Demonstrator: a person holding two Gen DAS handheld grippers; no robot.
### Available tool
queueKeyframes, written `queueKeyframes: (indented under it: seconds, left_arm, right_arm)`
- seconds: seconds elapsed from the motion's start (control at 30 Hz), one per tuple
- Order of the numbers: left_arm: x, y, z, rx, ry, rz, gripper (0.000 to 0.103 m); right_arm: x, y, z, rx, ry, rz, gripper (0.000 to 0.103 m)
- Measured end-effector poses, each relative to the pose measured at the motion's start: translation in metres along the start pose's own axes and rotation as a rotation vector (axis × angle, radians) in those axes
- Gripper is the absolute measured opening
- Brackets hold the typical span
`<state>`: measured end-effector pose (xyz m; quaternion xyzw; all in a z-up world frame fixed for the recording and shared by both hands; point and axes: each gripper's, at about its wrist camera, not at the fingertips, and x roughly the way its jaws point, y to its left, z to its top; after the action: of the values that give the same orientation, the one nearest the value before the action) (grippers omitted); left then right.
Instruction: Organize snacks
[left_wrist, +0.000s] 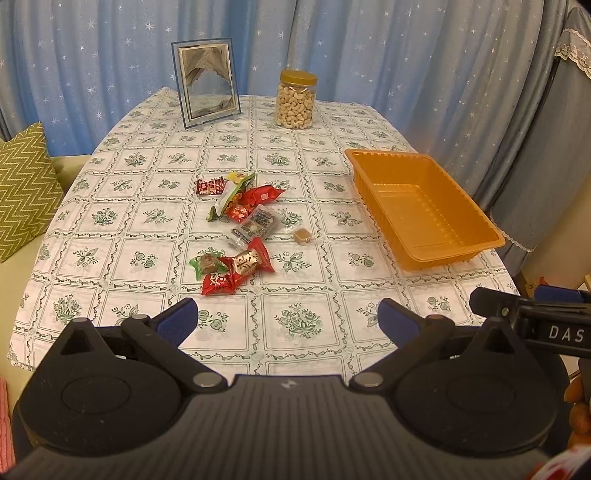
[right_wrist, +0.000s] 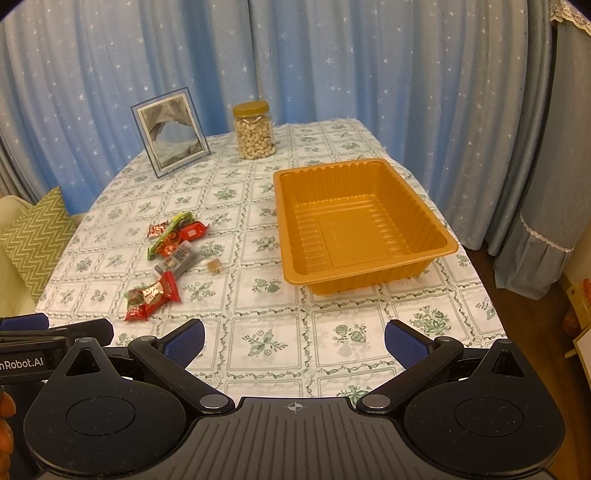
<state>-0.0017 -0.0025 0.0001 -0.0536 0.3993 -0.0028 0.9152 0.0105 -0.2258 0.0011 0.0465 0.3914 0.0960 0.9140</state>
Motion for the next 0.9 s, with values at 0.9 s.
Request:
queueKeyframes:
  seconds: [0.9]
  left_arm:
    - [-0.0009,-0.0034,0.0007,-0.002,-0.003,-0.003,0.103]
  right_arm:
    - [-0.0018,0.0013,0.0010,0.000,-0.001,0.001,0.103]
